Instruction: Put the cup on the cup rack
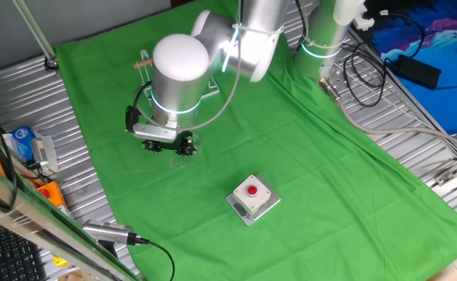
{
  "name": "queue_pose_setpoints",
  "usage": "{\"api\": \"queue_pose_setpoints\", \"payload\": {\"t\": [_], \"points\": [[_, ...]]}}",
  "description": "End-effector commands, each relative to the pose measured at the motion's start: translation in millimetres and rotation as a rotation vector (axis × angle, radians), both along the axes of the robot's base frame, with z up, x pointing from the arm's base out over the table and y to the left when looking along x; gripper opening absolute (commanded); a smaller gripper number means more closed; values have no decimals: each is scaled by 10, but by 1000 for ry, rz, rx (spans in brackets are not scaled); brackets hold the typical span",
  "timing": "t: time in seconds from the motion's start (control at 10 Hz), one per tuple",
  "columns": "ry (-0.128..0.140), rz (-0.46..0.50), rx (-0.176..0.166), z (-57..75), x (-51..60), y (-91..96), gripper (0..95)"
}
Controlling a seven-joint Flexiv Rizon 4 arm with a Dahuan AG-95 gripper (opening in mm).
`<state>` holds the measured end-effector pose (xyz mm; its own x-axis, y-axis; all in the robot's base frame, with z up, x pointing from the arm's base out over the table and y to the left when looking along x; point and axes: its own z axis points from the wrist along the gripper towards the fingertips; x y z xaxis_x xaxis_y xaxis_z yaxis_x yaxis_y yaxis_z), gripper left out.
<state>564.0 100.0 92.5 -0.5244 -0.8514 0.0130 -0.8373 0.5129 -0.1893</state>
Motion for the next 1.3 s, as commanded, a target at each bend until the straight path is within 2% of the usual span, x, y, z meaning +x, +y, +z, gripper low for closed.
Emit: {"api": "queue_pose_setpoints", "payload": {"t": [0.1,0.2,0.3,0.5,0.7,0.9,1.3], "points": [[22,2,0,111,14,-11,760],[57,0,2,282,50,-58,760],[67,3,3,333,63,-84,760],[136,38,37,531,81,-322,760],[157,95,50,632,35,-554,760],[164,126,52,662,-25,-682,760],[151,128,56,670,-62,-734,760]]}}
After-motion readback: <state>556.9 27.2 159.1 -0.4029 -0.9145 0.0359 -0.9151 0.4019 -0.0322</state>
